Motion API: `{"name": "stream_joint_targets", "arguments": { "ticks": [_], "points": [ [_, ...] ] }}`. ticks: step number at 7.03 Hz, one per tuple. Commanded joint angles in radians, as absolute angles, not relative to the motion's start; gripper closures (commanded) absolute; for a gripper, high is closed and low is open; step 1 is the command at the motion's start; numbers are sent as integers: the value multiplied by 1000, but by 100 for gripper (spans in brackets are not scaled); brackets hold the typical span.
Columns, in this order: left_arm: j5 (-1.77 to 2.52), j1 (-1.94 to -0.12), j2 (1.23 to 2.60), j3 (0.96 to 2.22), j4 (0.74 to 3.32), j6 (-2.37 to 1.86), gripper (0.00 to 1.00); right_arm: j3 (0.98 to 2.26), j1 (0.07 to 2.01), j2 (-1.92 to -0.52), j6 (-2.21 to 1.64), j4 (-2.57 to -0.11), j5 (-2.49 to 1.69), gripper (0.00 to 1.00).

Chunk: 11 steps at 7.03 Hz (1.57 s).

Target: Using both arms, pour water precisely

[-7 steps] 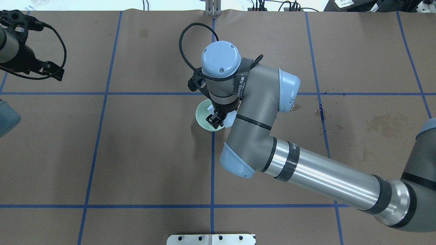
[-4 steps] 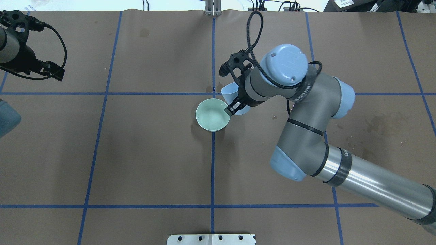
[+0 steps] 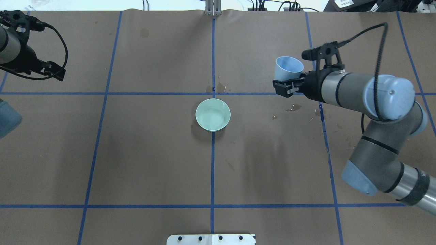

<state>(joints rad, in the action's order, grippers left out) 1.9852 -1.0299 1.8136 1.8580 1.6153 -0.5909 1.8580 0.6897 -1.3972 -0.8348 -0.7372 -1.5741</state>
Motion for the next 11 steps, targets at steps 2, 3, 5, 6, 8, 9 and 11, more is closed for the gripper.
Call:
{"name": "stream_joint_targets", "arguments": {
  "ticks": [2,3,5,6,8,9,11],
  "points": [
    [1985,-1032,1815,1867,1615,-592,0,1844,716,-1774,-877,-472,-1304,100],
    [1985,-1032,1815,1874,1615,-592,0,1801,715,-1834,-935,-463,-1213,100],
    [1983,-1029,1815,1882,1615,-609,0,1621,710,-1844,-1059,-389,-1061,100],
    [1983,-1023,1818,1884,1617,-633,0,1511,698,-1844,-1071,-277,-1034,100],
    [1982,-1022,1818,1881,1617,-634,0,1424,642,-1835,-1072,-166,-990,100],
    [1982,-1019,1818,1881,1617,-635,0,1424,602,-1835,-1072,-164,-959,100],
    [1982,-1017,1816,1881,1617,-634,0,1425,517,-1835,-1089,-111,-928,100]
  ]
}}
